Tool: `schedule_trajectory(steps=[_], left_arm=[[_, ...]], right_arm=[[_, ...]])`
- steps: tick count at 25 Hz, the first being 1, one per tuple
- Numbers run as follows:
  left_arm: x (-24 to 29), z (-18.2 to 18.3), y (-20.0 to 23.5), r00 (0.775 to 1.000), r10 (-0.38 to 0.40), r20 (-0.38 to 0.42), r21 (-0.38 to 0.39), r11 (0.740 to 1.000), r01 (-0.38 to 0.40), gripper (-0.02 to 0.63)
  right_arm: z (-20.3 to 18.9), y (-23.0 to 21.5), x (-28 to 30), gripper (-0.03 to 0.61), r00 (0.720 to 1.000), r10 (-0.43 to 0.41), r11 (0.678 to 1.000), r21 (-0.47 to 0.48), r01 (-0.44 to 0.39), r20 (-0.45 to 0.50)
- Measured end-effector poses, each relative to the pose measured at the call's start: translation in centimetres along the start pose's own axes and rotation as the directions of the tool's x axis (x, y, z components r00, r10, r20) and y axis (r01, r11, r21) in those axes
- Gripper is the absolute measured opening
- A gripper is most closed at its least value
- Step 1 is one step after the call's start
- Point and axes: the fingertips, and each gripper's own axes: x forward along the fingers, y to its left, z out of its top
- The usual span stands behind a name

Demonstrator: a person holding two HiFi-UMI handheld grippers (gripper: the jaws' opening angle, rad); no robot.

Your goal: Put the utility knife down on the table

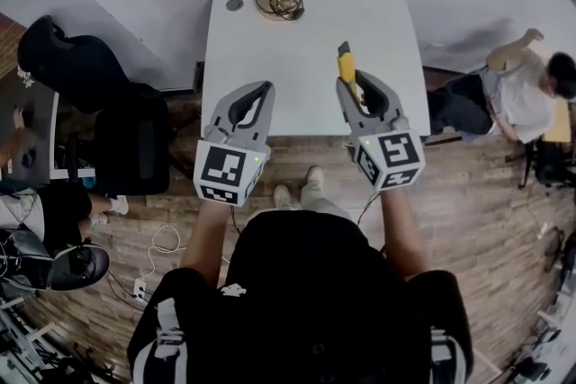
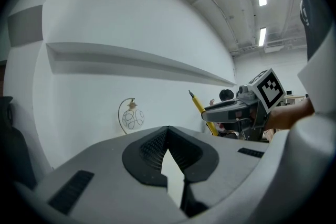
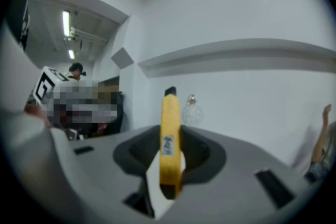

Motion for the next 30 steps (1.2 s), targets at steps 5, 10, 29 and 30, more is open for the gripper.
schedule_trajectory(steps=[5, 10, 29, 30], left_arm=[[0.5, -0.9, -0.4, 0.999, 0.037, -0.033, -0.011, 0.999, -0.037, 0.019], [2.9, -2.5, 0.2, 0.996, 0.059, -0.073, -0.036, 0.997, -0.062, 0.02], [5.8, -8.4, 0.7, 0.969, 0.143, -0.204, -0.114, 0.979, -0.168, 0.02], [6.0, -8.4, 0.7, 0.968, 0.146, -0.204, -0.111, 0.979, -0.171, 0.02]], right_arm=[[-1.2, -0.6, 1.0, 0.137, 0.998, 0.053, 0.999, 0.012, -0.053, -0.026], [-3.8, -2.3, 3.7, 0.137, 0.99, 0.112, 0.994, 0.031, -0.109, -0.088], [-15.5, -2.4, 9.1, 0.137, 0.859, 0.324, 0.938, 0.014, -0.347, -0.397], [-16.2, -2.5, 9.3, 0.137, 0.849, 0.329, 0.935, 0.013, -0.356, -0.414]])
